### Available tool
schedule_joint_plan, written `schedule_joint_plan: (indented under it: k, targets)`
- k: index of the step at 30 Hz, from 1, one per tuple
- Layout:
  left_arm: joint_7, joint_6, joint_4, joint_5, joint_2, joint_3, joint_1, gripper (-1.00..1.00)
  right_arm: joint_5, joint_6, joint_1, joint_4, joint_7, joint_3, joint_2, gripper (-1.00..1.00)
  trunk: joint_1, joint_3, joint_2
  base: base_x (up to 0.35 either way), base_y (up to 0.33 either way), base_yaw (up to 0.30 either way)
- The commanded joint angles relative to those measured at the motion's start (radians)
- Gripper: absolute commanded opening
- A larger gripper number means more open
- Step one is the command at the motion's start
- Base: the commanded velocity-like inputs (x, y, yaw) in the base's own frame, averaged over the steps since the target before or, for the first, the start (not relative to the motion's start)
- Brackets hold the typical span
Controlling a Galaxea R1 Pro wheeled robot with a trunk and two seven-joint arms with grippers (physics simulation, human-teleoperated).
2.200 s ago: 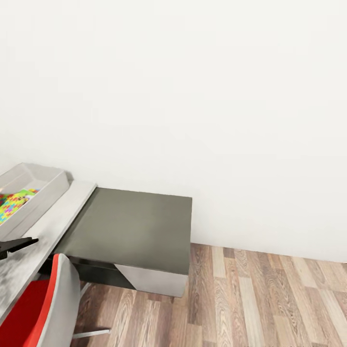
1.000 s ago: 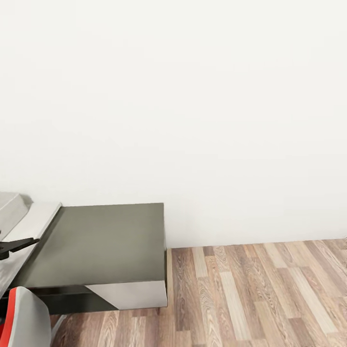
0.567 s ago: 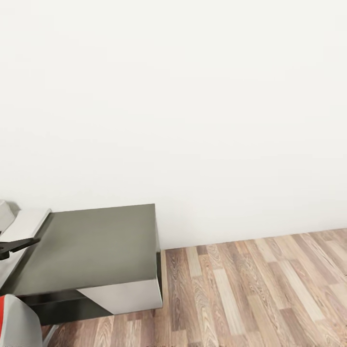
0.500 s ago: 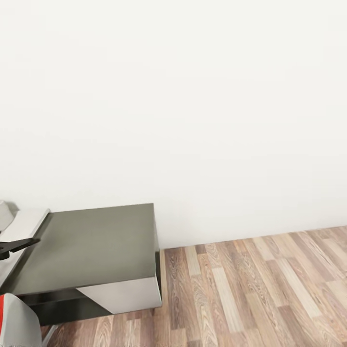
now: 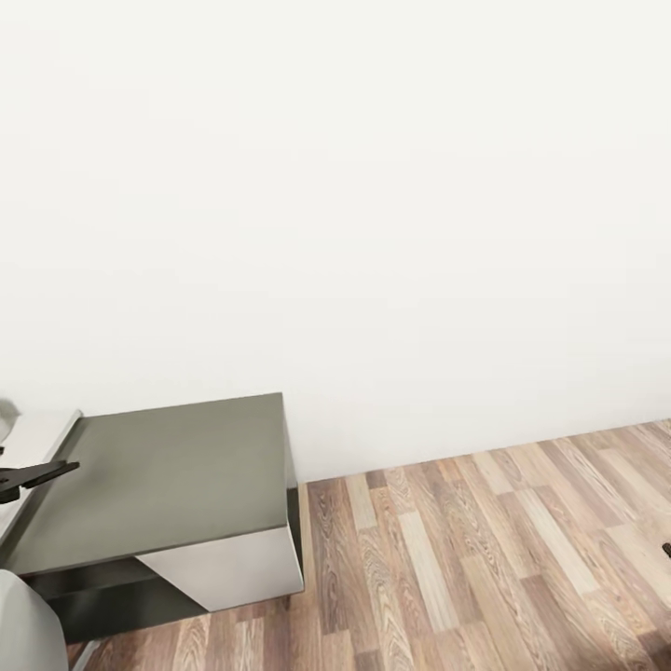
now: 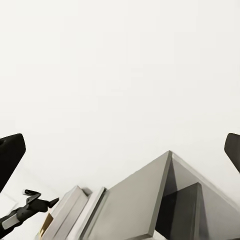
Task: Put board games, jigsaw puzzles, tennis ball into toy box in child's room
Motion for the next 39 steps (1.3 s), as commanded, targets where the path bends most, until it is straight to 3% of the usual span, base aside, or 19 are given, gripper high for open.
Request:
schedule_joint_plan:
  k: [1,11,22,28,29,31,37,39]
  targets:
    - [-0.003,0.010,0.000,0.001,0.000,-0.002,-0.001,1.00,0.000,0.011,0.000,-0.002,0.001,0.001,0.001,1.00,0.001,0.000,-0.002,-0.011,-0.003,-0.025]
    - [-0.003,0.009,-0.001,0.000,-0.003,-0.004,-0.001,1.00,0.013,0.011,0.000,-0.005,-0.001,0.002,0.006,1.00,0.001,0.017,-0.002,-0.004,-0.001,-0.009]
    - [-0.003,0.009,-0.001,-0.005,-0.028,-0.004,0.000,1.00,0.017,0.010,0.000,-0.007,-0.023,0.007,0.008,1.00,0.001,0.035,-0.002,0.000,0.000,-0.001]
    - [-0.003,0.010,-0.003,-0.013,-0.068,-0.006,0.000,1.00,0.035,0.010,0.000,-0.012,-0.104,0.084,0.009,1.00,0.001,0.045,-0.002,0.000,0.000,0.000]
    - [-0.003,0.011,-0.006,-0.017,-0.082,-0.015,0.000,1.00,0.038,0.009,0.000,-0.022,-0.144,0.118,0.009,1.00,0.001,0.046,-0.002,0.000,0.000,0.000]
    - [-0.003,0.011,-0.009,-0.022,-0.095,-0.028,0.000,1.00,0.040,0.009,0.000,-0.034,-0.184,0.149,0.009,1.00,0.001,0.050,-0.002,0.000,0.000,0.000]
    - [-0.003,0.012,-0.013,-0.071,-0.153,-0.107,0.000,1.00,0.043,0.009,-0.001,-0.074,-0.358,0.262,0.010,1.00,0.001,0.060,-0.002,0.000,0.000,0.000]
    - [0.023,0.011,-0.012,-0.106,-0.189,-0.142,0.000,1.00,0.045,0.008,-0.001,-0.077,-0.438,0.317,0.010,1.00,0.001,0.063,-0.002,0.000,0.000,0.000]
